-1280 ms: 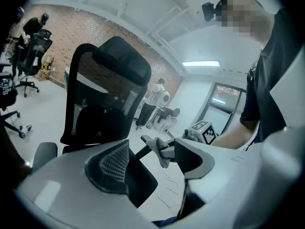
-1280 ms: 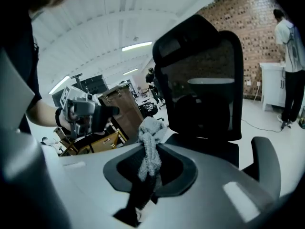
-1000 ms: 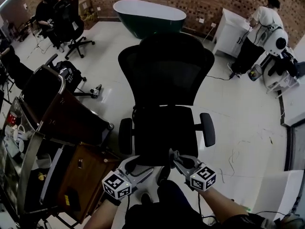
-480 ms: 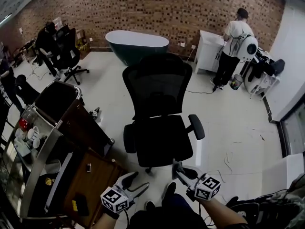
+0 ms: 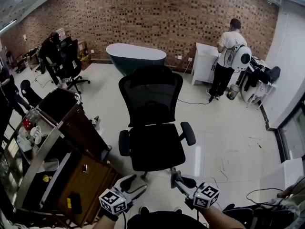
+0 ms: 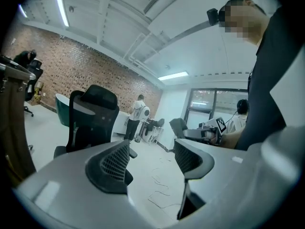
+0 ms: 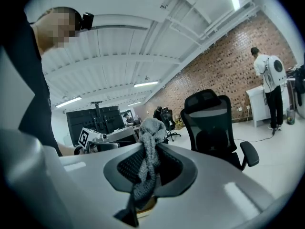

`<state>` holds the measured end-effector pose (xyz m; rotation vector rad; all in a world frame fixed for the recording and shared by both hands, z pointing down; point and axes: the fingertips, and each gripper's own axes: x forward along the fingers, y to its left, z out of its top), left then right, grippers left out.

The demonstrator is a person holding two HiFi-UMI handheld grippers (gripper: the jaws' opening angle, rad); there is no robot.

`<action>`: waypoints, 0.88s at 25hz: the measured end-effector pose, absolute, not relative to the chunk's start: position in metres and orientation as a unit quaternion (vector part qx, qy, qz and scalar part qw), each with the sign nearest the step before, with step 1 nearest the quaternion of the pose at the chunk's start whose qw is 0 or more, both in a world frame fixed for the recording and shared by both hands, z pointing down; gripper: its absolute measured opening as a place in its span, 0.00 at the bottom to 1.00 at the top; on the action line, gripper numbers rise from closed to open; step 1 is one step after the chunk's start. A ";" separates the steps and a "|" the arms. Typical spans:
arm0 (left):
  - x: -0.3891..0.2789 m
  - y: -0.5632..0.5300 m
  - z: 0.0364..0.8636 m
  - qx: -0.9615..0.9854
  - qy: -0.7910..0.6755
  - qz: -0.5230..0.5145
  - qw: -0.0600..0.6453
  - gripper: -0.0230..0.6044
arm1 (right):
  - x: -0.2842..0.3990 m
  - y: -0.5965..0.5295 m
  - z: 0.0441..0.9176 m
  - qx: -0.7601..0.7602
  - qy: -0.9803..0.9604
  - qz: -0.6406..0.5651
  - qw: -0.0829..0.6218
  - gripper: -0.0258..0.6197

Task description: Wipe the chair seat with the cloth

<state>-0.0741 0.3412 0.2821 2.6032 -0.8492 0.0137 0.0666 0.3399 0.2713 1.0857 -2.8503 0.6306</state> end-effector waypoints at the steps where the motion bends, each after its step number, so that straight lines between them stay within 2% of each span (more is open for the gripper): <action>1: -0.067 0.343 0.281 0.930 -0.305 -0.002 0.202 0.55 | 0.072 0.344 0.270 0.343 -0.917 0.201 0.014 0.12; 10: -0.015 0.363 0.268 0.929 -0.311 -0.010 0.198 0.55 | 0.122 0.359 0.256 0.330 -0.926 0.184 0.014 0.12; 22: -0.021 0.364 0.251 0.930 -0.325 -0.013 0.172 0.55 | 0.119 0.350 0.241 0.320 -0.932 0.171 -0.011 0.12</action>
